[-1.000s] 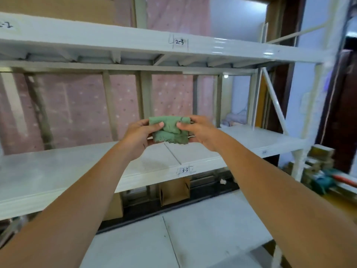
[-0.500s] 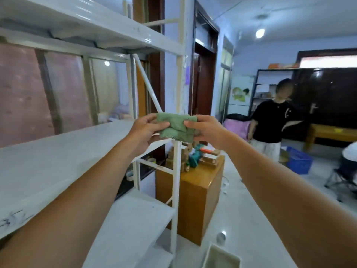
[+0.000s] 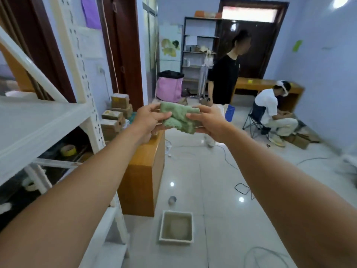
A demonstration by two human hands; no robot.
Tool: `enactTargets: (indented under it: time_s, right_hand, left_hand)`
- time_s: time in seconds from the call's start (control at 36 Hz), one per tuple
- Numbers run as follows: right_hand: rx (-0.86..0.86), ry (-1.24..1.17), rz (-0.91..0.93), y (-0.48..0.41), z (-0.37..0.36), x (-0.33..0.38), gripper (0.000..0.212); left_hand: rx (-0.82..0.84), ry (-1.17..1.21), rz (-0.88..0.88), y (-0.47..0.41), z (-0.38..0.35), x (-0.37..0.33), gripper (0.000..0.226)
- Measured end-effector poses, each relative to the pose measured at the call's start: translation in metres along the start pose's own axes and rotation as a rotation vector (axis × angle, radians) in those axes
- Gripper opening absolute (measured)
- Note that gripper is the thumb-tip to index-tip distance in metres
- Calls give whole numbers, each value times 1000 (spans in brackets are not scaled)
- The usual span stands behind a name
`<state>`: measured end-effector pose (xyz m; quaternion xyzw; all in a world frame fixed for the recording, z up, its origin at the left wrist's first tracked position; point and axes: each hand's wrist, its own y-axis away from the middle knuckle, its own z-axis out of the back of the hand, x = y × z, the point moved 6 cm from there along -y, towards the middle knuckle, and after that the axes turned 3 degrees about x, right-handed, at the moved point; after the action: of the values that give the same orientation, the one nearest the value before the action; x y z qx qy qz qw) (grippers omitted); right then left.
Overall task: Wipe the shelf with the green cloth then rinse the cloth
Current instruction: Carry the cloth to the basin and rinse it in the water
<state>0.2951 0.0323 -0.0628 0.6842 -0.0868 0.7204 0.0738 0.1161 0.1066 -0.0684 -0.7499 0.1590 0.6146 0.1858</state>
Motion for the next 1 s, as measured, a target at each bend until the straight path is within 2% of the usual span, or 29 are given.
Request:
enactTargets:
  time_s: [0.11,0.25,0.36,0.5,0.67,0.83,1.0]
  right_hand:
    - [-53,-23,-85,-49,37,-51,43]
    - [-50,-24,-175,-113,80,-121,23]
    - [-42,0,-256,-168,110,-187,16]
    - [-24,-1,-378,-229,135,-272,19]
    - [-44,0,-499,-271,144,-386,22]
    - [-127,101,-633,-284,145,-509,21]
    - [-152,217,-706,-287,127,-628,28]
  left_hand:
    - [26,25,89,-60,-16,57,28]
    - [19,19,202,-136,-29,142,32]
    - [-59,23,311,-189,-34,214,25]
    - [-152,42,471,-241,-34,309,19]
    - [-253,12,640,-272,-13,422,28]
    - [-273,-31,735,-280,4,528,19]
    - [-442,21,799,-278,31,641,15]
